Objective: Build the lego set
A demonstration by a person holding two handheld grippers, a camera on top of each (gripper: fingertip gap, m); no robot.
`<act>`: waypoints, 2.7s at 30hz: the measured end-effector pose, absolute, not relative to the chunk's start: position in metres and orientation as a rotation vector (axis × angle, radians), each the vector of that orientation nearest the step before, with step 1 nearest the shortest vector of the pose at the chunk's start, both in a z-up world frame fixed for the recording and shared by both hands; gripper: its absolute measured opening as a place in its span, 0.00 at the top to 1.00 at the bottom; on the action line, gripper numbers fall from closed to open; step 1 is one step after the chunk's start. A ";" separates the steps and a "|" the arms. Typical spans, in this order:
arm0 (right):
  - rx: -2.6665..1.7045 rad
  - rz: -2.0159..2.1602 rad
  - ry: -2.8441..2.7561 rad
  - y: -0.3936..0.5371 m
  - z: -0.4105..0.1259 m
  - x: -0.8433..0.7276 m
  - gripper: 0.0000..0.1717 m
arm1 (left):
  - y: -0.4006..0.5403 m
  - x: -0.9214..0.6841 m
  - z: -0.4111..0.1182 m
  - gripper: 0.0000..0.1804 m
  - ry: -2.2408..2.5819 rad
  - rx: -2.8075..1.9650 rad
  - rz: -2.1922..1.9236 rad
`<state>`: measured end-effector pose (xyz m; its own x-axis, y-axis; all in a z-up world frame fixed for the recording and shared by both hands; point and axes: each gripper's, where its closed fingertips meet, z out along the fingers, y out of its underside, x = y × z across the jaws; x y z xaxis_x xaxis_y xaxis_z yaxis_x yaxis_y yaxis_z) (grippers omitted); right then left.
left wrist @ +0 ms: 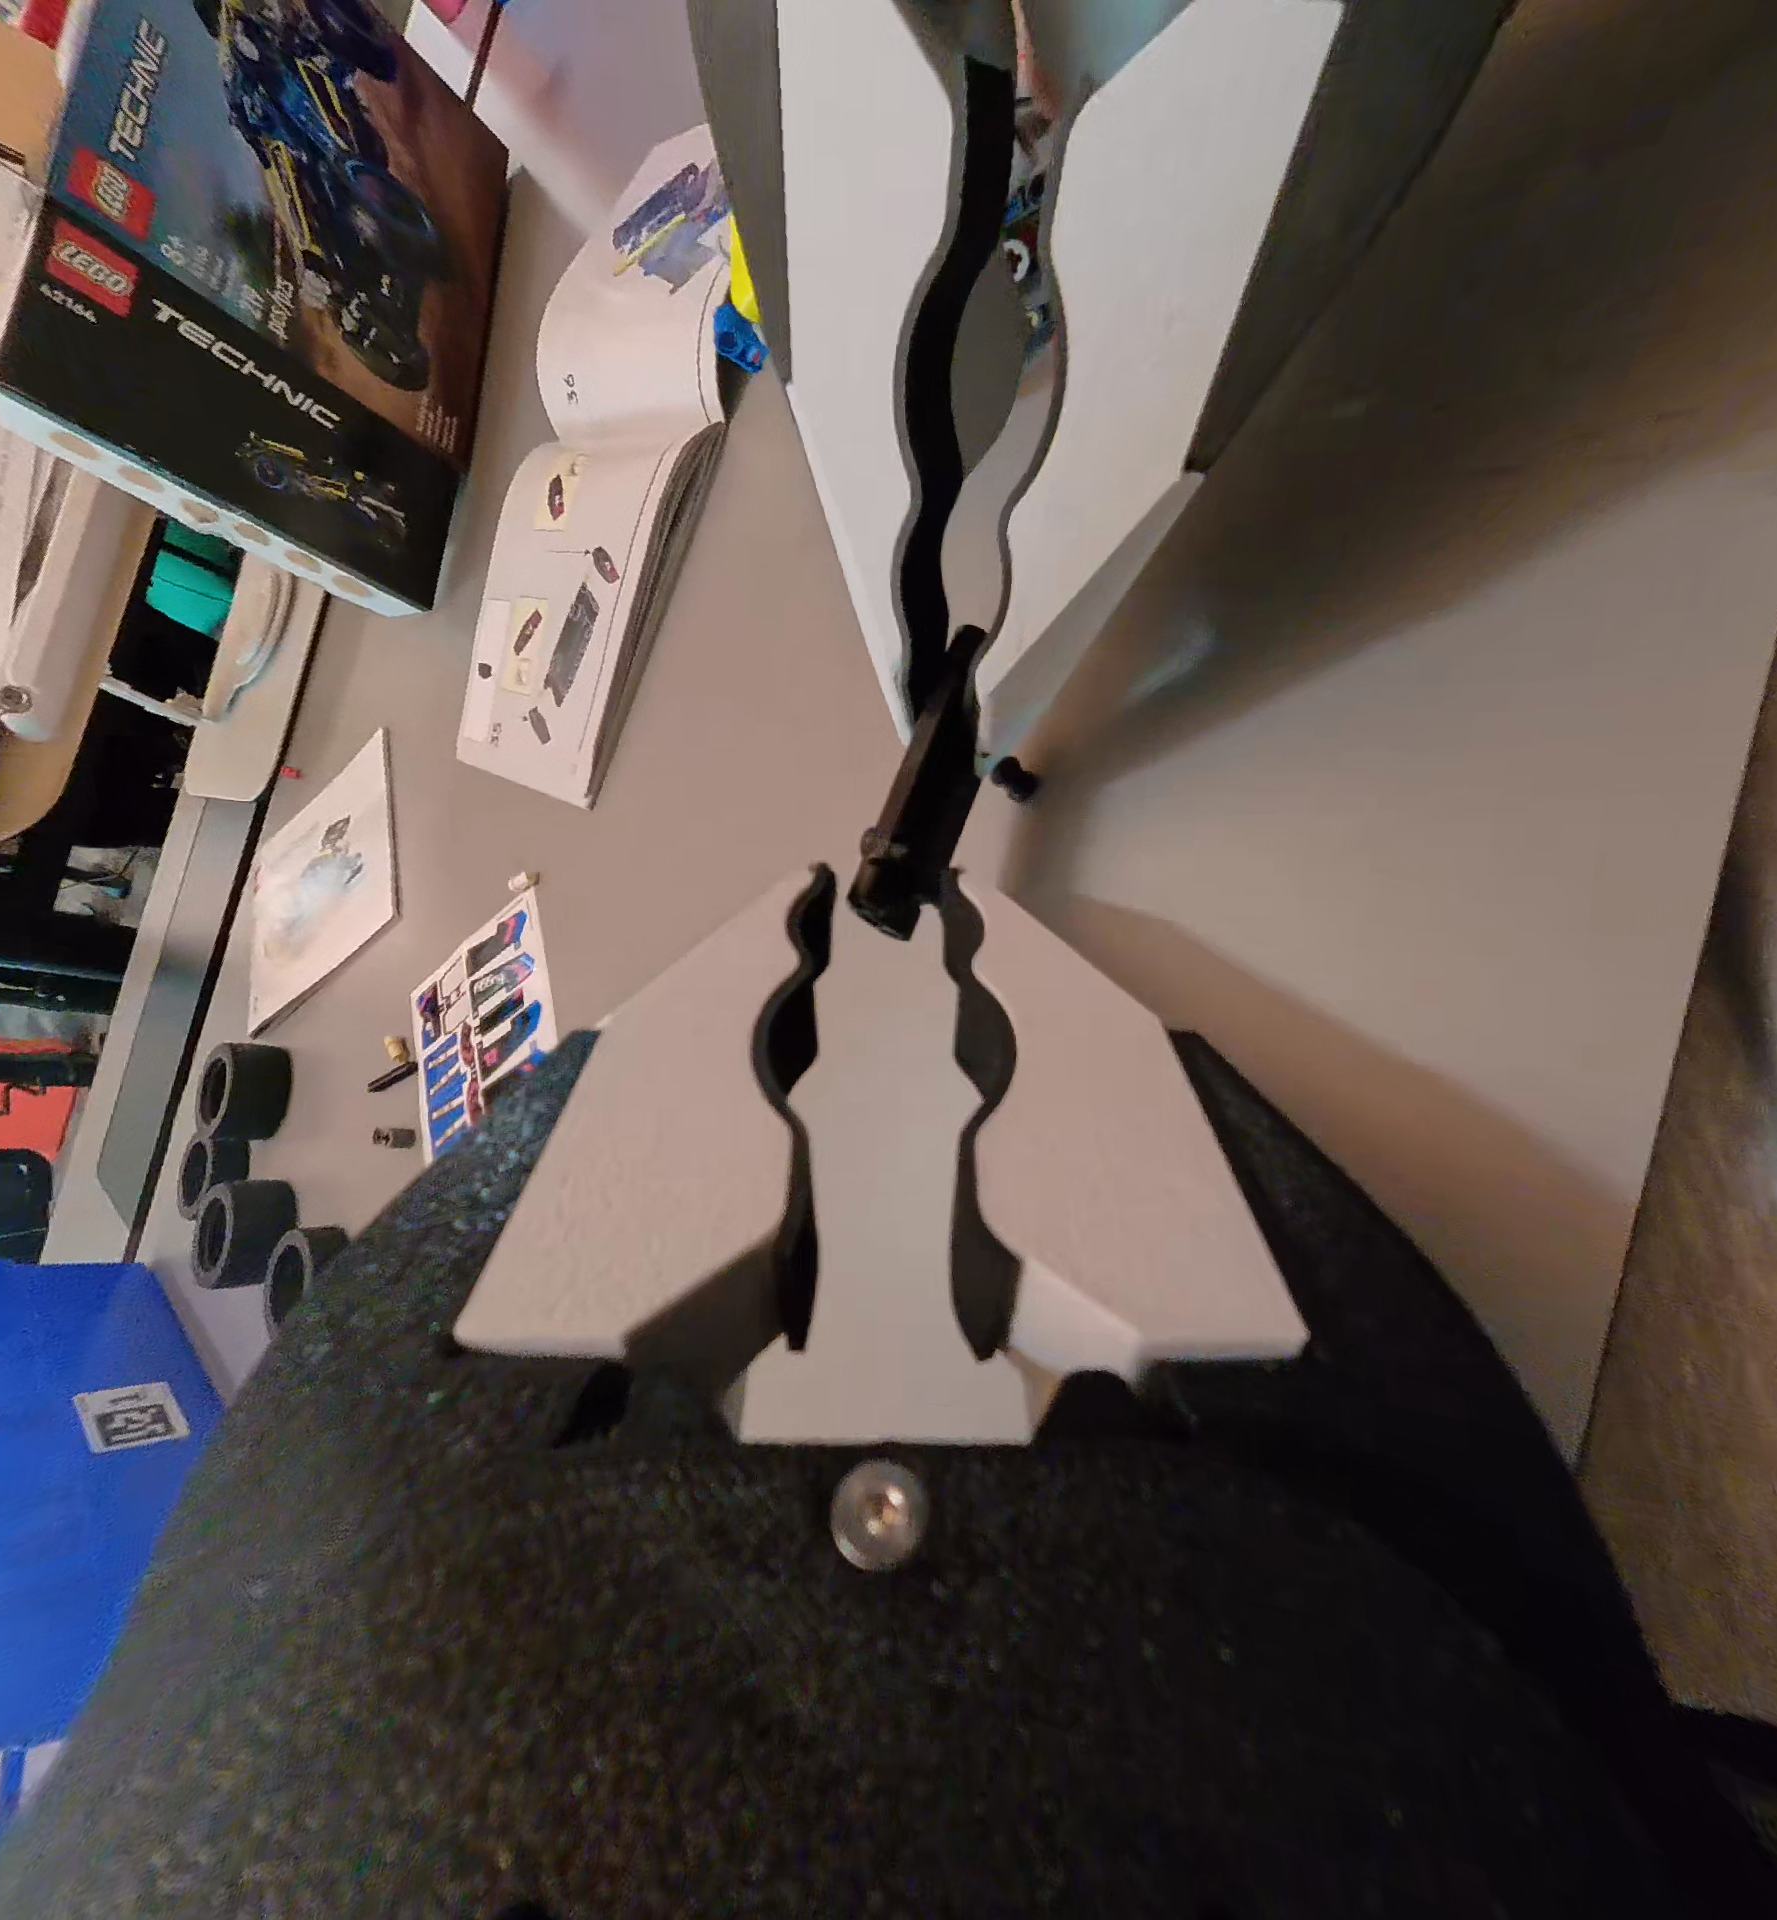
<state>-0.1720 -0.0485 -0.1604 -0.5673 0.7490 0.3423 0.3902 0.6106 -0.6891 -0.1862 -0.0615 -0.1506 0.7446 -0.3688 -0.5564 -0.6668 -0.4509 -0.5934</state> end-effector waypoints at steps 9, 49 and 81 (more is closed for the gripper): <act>-0.853 0.692 -2.238 -0.058 -0.161 -0.180 0.96 | -0.057 -0.186 -0.154 0.99 0.867 -2.166 0.576; -0.838 0.943 -2.103 -0.070 -0.159 -0.186 0.95 | -0.063 -0.191 -0.158 0.99 1.070 -2.156 0.672; -1.007 1.046 -2.149 -0.065 -0.163 -0.193 0.95 | -0.072 -0.185 -0.159 0.94 1.027 -1.971 0.919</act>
<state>-0.1928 -0.0655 -0.1627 -0.5741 0.8065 0.1413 0.3861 0.4189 -0.8218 -0.1851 -0.0719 -0.1594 0.4282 -0.3525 -0.8321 -0.8660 -0.4233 -0.2663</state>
